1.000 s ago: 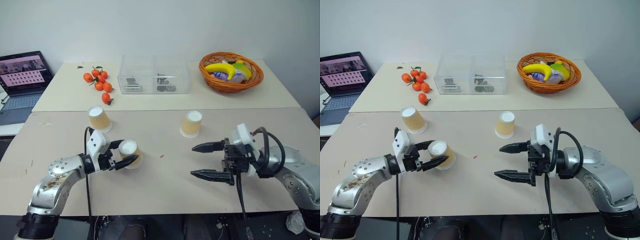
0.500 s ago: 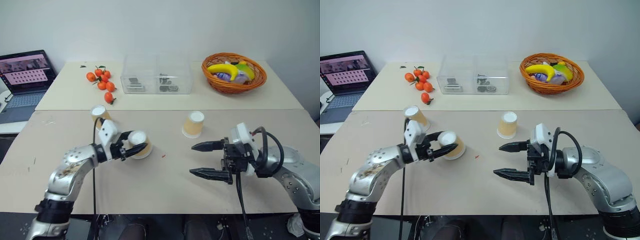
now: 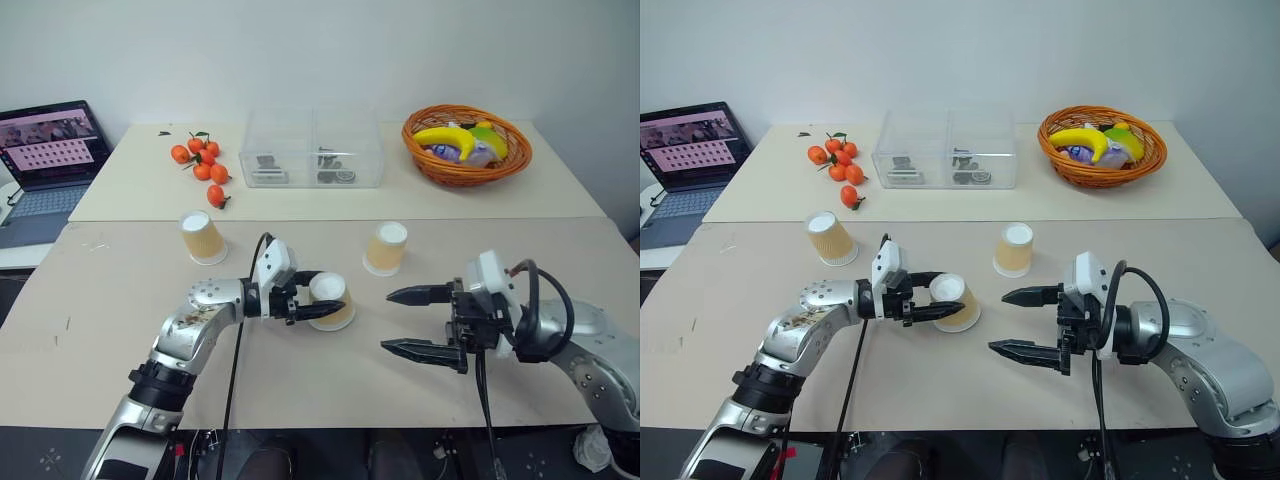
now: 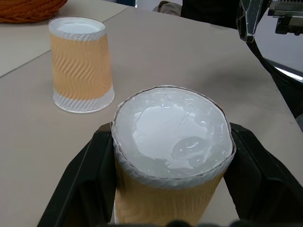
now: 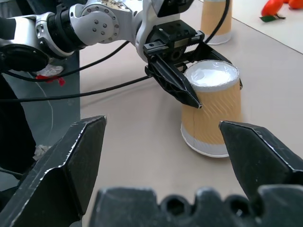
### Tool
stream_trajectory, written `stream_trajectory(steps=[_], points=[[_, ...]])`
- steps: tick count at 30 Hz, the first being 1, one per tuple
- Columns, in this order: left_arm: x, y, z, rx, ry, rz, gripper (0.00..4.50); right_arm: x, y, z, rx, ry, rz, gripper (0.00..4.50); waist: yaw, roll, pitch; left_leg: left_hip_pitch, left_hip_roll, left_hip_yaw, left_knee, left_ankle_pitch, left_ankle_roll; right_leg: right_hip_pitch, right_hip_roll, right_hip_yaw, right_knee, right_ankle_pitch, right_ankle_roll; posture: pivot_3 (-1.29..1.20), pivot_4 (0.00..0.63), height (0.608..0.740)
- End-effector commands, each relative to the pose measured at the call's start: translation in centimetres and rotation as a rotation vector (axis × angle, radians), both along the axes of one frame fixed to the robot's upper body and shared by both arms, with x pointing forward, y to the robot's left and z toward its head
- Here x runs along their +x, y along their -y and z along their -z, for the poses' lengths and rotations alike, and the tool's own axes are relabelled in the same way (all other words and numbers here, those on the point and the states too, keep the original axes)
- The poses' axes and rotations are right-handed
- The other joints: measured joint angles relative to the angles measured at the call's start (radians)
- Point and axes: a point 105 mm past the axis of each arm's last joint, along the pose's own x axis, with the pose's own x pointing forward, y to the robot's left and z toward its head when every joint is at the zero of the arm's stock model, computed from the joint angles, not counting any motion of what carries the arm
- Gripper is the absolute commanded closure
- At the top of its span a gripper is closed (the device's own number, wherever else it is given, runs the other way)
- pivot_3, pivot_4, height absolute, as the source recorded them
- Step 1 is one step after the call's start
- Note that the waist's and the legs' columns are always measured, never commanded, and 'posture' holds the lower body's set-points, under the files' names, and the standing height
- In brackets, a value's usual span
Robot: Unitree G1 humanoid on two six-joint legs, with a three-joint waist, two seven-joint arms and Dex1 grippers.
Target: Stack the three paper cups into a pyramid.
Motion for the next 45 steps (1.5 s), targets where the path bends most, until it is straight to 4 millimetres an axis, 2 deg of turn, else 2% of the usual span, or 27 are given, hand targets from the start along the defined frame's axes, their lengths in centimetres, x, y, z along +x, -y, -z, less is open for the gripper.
stream_trajectory(steps=[1, 4, 6, 9, 12, 17, 20, 24, 29, 33, 39, 43, 45], points=[[0.2, 0.5, -0.8, -0.006, 0.049, 0.035, 1.92, 0.6, 1.2, -1.6, 0.033, 0.062, 0.064, 0.00, 0.000, 0.000, 0.000, 0.000, 0.000, 0.000, 0.000, 0.000, 0.000, 0.000, 0.000, 0.000, 0.000, 0.000, 0.000, 0.00, 0.150, 0.728], [0.3, 0.7, -0.4, 0.002, 0.048, 0.043, 1.92, 0.8, 1.6, -1.6, 0.027, 0.065, 0.080, 0.00, -0.001, 0.000, 0.000, 0.000, 0.000, 0.000, 0.000, 0.000, 0.000, 0.000, 0.000, 0.000, 0.000, 0.000, -0.001, 0.00, 0.150, 0.728], [0.3, 0.9, -0.4, -0.007, 0.046, 0.058, 0.93, 0.8, 1.6, -1.6, 0.025, 0.066, 0.083, 0.00, 0.000, 0.000, 0.000, 0.000, 0.000, 0.000, 0.000, 0.000, 0.000, 0.000, 0.000, 0.000, 0.000, 0.000, -0.001, 0.00, 0.150, 0.728], [0.5, 1.1, -0.4, -0.010, 0.068, 0.043, 0.03, 0.8, 1.5, -1.5, 0.025, 0.065, 0.080, 0.00, 0.000, 0.000, 0.000, 0.000, 0.000, 0.000, 0.000, 0.000, 0.000, 0.000, 0.000, 0.000, 0.000, 0.000, -0.001, 0.00, 0.150, 0.728], [0.7, 1.1, -0.7, -0.033, 0.084, 0.010, 0.03, 0.9, 1.4, -1.4, 0.025, 0.063, 0.077, 0.00, 0.000, 0.000, 0.000, 0.000, 0.000, 0.000, 0.000, 0.000, 0.000, 0.000, 0.000, 0.000, 0.000, 0.000, -0.001, 0.00, 0.150, 0.728], [1.2, 0.4, -2.3, -0.082, 0.145, -0.071, 0.03, 0.9, 1.3, -1.4, 0.022, 0.058, 0.065, 0.00, -0.001, 0.000, 0.000, 0.000, 0.000, 0.000, 0.000, 0.000, 0.000, 0.000, 0.000, 0.000, 0.000, 0.000, -0.001, 0.00, 0.150, 0.728], [1.0, -1.2, -4.6, -0.133, 0.192, -0.143, 0.03, 1.1, 1.4, -1.4, 0.024, 0.056, 0.063, 0.00, -0.004, 0.000, 0.000, 0.000, 0.000, 0.000, 0.000, 0.000, 0.000, 0.000, 0.000, 0.000, 0.000, 0.000, -0.001, 0.00, 0.150, 0.728], [-0.1, -4.5, -6.9, -0.185, 0.218, -0.268, 0.03, 1.2, 1.2, -1.4, 0.029, 0.049, 0.047, 0.00, -0.011, 0.000, 0.000, 0.000, 0.000, 0.000, 0.000, 0.000, 0.000, 0.000, 0.000, 0.000, 0.000, 0.000, -0.001, 0.00, 0.150, 0.728], [-1.1, -7.3, -8.1, -0.266, 0.161, -0.439, 0.03, 1.5, 0.8, -1.4, 0.033, 0.047, 0.013, 0.00, -0.012, 0.000, 0.000, 0.001, 0.000, 0.000, 0.000, 0.000, 0.000, 0.000, 0.000, 0.001, 0.000, 0.000, 0.001, 0.00, 0.150, 0.728], [-1.2, -9.7, -7.8, -0.301, 0.117, -0.601, 0.03, 1.8, 0.4, -1.3, 0.035, 0.048, -0.006, 0.00, -0.012, 0.000, 0.000, 0.001, 0.000, 0.000, 0.000, 0.000, 0.000, 0.000, 0.000, 0.001, 0.000, 0.000, 0.001, 0.00, 0.150, 0.728], [-0.1, -16.2, -5.4, -0.311, 0.076, -1.108, 0.03, 2.0, 0.1, -1.1, 0.048, 0.042, -0.025, 0.00, -0.009, 0.000, 0.000, 0.001, 0.000, 0.000, 0.000, 0.000, 0.000, 0.000, 0.000, 0.001, 0.000, 0.001, -0.001, 0.00, 0.150, 0.728], [0.3, -18.0, -3.6, -0.292, 0.027, -1.277, 0.03, 2.0, -0.2, -1.0, 0.052, 0.038, -0.033, 0.00, -0.002, -0.001, 0.000, 0.001, 0.000, 0.000, 0.000, 0.000, -0.001, 0.000, 0.000, 0.001, 0.000, 0.001, -0.001, 0.00, 0.150, 0.728], [0.6, -18.1, -3.0, -0.257, 0.031, -1.296, 0.03, 2.0, -0.3, -0.9, 0.053, 0.038, -0.036, 0.00, 0.002, -0.001, 0.000, 0.001, 0.000, 0.000, 0.000, 0.000, -0.001, 0.000, 0.000, 0.001, 0.000, 0.001, -0.001, 0.00, 0.150, 0.728]])
